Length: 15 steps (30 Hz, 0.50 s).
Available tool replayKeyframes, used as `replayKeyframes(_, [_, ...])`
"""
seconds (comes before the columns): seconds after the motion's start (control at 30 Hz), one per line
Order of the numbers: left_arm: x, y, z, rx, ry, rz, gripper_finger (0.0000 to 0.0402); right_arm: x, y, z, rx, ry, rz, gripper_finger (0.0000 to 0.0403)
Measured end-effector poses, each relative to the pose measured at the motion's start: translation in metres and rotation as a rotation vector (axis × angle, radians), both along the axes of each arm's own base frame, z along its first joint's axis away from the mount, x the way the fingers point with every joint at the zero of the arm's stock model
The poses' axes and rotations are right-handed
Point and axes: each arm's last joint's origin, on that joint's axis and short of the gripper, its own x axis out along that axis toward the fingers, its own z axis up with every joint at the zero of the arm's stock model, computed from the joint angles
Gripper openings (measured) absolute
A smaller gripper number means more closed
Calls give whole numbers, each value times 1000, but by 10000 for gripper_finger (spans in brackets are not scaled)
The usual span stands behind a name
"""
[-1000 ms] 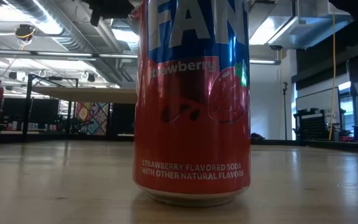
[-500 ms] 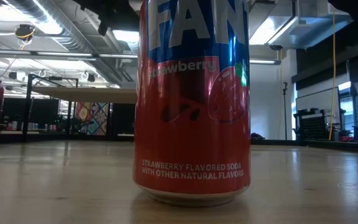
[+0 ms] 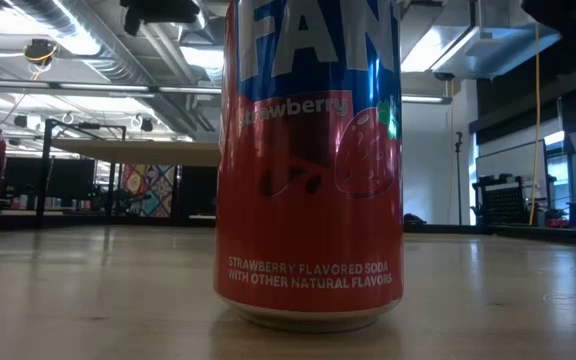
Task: Place canned beverage on shelf
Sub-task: Put the top red black soda can on the shelf
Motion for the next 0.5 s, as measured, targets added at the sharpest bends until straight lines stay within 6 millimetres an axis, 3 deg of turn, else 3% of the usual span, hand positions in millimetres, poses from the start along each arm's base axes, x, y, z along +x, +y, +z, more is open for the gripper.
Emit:
replayKeyframes(0.3, [-3,-1,1,-2,-12,3,89,6,-22,-37,-11,1,49,249])
replayKeyframes(0.5, [-3,-1,1,-3,-12,4,89,6,-31,-49,-31,2,67,249])
